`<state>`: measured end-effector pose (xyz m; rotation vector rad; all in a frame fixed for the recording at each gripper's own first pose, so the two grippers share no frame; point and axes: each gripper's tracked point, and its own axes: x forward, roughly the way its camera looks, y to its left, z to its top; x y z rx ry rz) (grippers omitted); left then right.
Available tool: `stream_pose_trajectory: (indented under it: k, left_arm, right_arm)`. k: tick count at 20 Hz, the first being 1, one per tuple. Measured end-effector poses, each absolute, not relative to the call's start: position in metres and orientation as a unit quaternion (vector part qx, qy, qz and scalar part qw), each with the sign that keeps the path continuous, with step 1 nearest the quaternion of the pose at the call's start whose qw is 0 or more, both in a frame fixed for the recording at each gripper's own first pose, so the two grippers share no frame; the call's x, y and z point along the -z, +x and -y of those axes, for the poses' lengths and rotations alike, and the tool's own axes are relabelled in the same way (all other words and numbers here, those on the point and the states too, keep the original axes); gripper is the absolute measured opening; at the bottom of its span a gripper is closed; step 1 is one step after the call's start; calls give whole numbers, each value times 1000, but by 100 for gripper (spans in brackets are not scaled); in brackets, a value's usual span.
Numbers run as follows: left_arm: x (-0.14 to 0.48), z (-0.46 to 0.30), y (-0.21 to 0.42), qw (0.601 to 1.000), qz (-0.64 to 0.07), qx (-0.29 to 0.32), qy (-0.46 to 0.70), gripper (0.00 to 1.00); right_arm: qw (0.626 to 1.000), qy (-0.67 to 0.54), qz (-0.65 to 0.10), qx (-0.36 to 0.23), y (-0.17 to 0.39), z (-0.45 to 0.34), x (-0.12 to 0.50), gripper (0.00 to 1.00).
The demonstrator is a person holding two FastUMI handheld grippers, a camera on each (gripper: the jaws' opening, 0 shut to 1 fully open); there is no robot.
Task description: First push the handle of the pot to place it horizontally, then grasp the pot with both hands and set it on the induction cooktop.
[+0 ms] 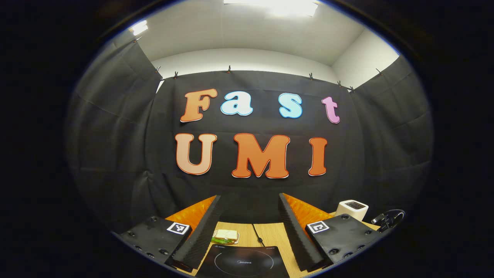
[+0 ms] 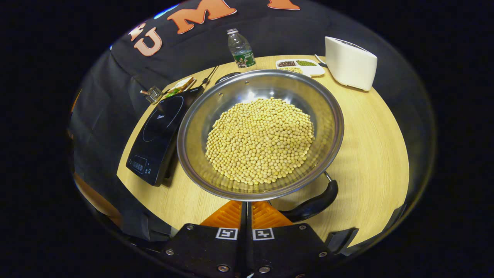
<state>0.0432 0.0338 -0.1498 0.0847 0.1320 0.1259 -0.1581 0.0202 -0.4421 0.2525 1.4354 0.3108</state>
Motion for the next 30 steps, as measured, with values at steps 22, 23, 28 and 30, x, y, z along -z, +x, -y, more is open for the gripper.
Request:
stream_pose_trajectory:
  k: [22,23,28,30]
  left_arm:
    - [180,-39,66,994,-91,-58,33,93]
    - [183,-38,67,993,-94,-58,32,93]
    - [205,-32,70,992,-114,-51,30,97]
    - [215,-30,73,991,-122,-47,27,97]
  right_arm:
    - [771,148,-617,48,-67,85,482,2]
    - [772,150,-616,51,-62,86,484,2]
    - [766,178,-614,63,-42,93,496,1]
    - [768,177,-611,74,-33,101,501,1]
